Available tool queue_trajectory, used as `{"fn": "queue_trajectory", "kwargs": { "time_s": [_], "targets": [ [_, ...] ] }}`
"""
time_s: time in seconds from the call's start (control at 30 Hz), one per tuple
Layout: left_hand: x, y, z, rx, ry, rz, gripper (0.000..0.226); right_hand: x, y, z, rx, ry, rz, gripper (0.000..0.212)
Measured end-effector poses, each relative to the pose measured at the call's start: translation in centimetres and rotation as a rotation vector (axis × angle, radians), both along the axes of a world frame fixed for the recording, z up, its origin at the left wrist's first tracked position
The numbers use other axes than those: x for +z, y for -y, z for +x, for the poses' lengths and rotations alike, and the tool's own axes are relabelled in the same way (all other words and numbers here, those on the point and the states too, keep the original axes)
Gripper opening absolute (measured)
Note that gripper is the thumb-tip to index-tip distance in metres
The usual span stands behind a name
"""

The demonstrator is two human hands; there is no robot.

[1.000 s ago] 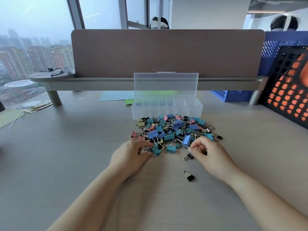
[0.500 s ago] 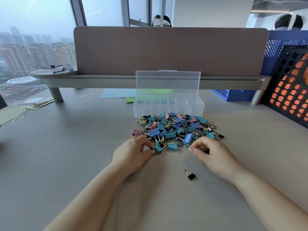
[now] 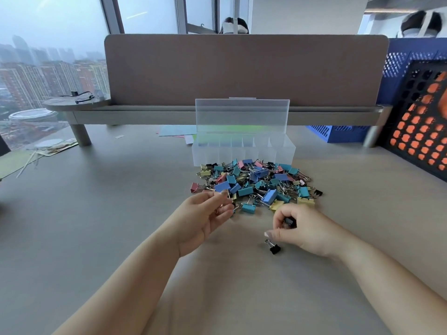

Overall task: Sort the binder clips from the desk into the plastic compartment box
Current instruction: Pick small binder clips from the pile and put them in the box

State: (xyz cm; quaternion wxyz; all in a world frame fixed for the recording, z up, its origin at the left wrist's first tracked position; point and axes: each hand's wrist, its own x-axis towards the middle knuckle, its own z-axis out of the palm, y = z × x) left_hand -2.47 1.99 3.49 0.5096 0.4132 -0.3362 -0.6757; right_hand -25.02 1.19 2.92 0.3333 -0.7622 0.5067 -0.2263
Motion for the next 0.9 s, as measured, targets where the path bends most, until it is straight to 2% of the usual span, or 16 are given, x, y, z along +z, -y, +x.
{"fn": "queue_trajectory", "kwargs": {
  "time_s": [0.1, 0.17, 0.33, 0.4, 0.47, 0.53, 0.57, 0.63, 0.77, 0.9],
  "targets": [
    [0.2, -0.1, -0.3, 0.041, -0.095, 0.043, 0.010, 0.3, 0.0, -0.5, 0.059, -0.072, -0.012, 0.024],
    [0.2, 0.0, -0.3, 0.079, -0.116, 0.067, 0.008, 0.5, 0.1, -0.6, 0.072, -0.095, -0.020, 0.016],
    [0.0, 0.1, -0.5, 0.099, -0.007, 0.045, 0.009, 0.8, 0.0, -0.5, 0.073, -0.122, -0.004, 0.007],
    [-0.3, 0.2, -0.6, 0.102, 0.158, -0.003, 0.012, 0.8, -0.2, -0.3, 0.090, -0.100, 0.023, 0.016],
    [-0.8, 0.3, -0.6, 0.133, 0.512, -0.114, 0.016, 0.8, -0.4, 0.0, 0.093, -0.121, 0.050, 0.028],
    [-1.5, 0.7, -0.5, 0.201, 0.875, -0.295, 0.013, 0.7, -0.5, 0.2, 0.074, -0.172, 0.021, 0.029],
    [-1.8, 0.8, -0.4, 0.231, 0.995, -0.381, 0.011, 0.6, -0.4, 0.2, 0.061, -0.186, -0.001, 0.027],
    [-2.1, 1.0, -0.5, 0.252, 1.113, -0.466, 0.011, 0.5, -0.3, 0.3, 0.053, -0.188, -0.022, 0.021],
    [-2.1, 1.4, -1.2, 0.234, 1.316, -0.490, 0.018, 0.2, -0.1, 0.7, 0.037, -0.191, -0.018, 0.012],
    [-2.1, 1.6, -1.3, 0.216, 1.408, -0.507, 0.022, 0.0, 0.3, 1.6, 0.012, -0.204, -0.083, 0.008]
  ]
}}
